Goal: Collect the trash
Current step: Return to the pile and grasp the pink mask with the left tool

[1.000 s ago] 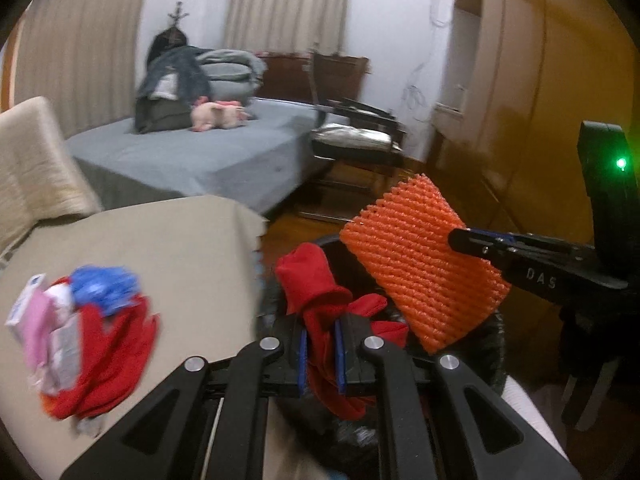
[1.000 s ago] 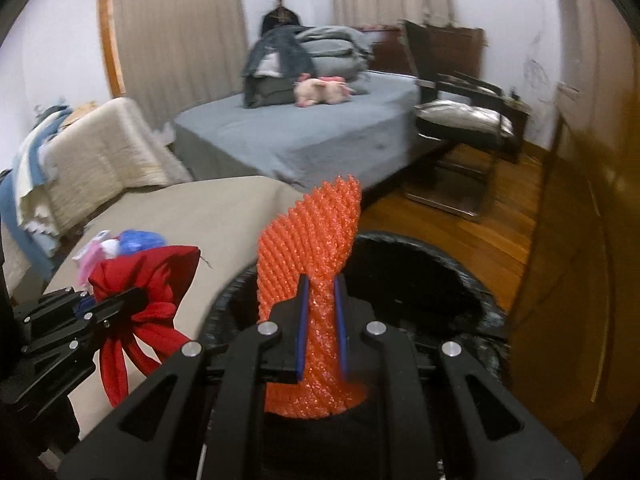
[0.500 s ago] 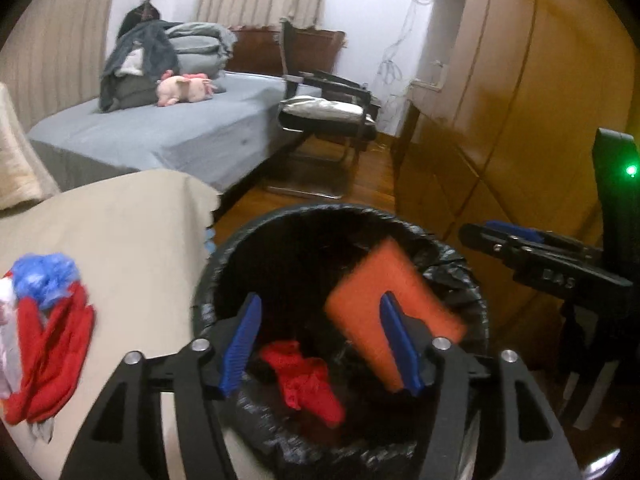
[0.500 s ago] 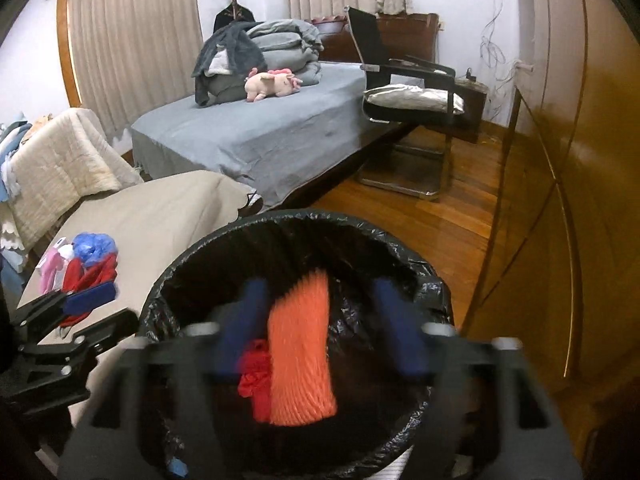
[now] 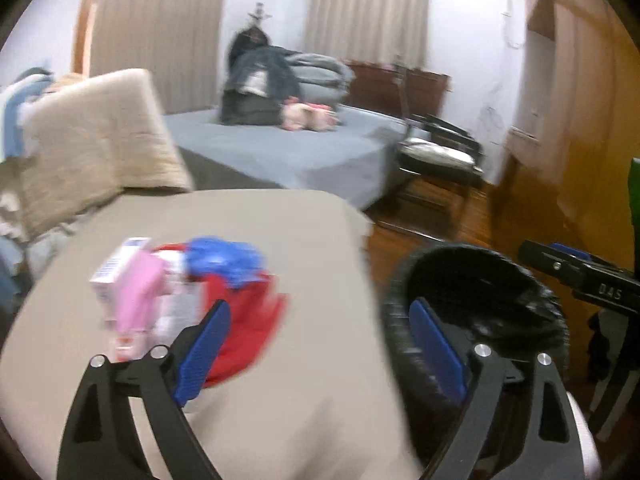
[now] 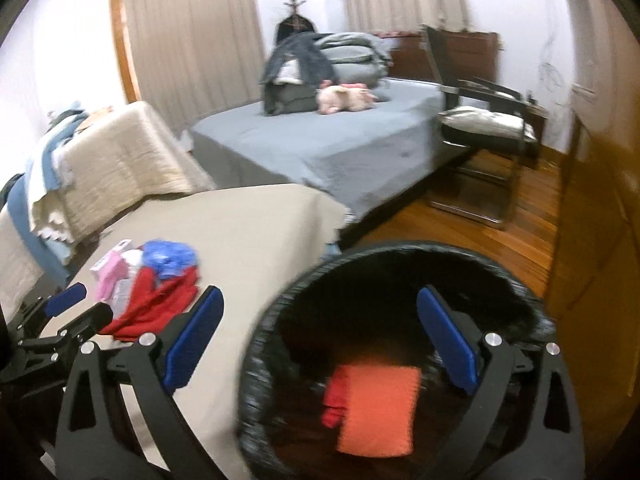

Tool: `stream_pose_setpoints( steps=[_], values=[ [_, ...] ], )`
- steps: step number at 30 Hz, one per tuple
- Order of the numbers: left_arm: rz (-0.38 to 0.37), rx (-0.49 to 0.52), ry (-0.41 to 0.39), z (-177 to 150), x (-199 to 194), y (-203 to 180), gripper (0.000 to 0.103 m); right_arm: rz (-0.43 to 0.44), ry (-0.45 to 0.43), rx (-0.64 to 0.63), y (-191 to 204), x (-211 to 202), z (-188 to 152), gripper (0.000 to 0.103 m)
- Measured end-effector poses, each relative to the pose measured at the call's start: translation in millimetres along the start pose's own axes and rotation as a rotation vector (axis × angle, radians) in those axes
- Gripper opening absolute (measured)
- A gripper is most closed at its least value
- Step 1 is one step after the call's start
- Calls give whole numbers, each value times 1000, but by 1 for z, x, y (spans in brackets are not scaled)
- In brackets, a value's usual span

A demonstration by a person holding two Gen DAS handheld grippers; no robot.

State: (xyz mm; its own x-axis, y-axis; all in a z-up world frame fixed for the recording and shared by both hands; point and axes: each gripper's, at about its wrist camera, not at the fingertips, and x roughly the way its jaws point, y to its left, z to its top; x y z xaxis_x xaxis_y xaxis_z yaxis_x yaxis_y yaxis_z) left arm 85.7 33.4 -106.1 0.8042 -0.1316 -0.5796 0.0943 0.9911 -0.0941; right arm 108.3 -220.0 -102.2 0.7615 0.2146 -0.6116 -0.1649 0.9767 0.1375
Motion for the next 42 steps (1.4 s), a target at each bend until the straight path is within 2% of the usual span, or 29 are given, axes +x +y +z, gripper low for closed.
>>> stream_pose_setpoints(
  steps=[8,14,18,25,27,33,36,42],
  values=[
    [159,-70,-27,2,-6,69,88,95,1,-75,64,34,14,95],
    [223,-111,-2,1,18,113,76,126,11,-101,95,65,22,95],
    [220,-140,43,-6,37,132,63,133,15,-126,110,82,22,95],
    [179,-165,105,-15,64,144,49,144,52,-153,130,112,18,95],
    [163,-175,119,-16,71,146,39,147,57,-161,133,116,17,95],
    [142,-177,111,-17,70,143,20,158,64,-179,142,122,16,95],
    [138,-184,91,-13,64,141,15,167,61,-179,145,123,17,95],
    [137,-198,33,5,51,146,15,186,53,-166,151,132,24,95]
  ],
)
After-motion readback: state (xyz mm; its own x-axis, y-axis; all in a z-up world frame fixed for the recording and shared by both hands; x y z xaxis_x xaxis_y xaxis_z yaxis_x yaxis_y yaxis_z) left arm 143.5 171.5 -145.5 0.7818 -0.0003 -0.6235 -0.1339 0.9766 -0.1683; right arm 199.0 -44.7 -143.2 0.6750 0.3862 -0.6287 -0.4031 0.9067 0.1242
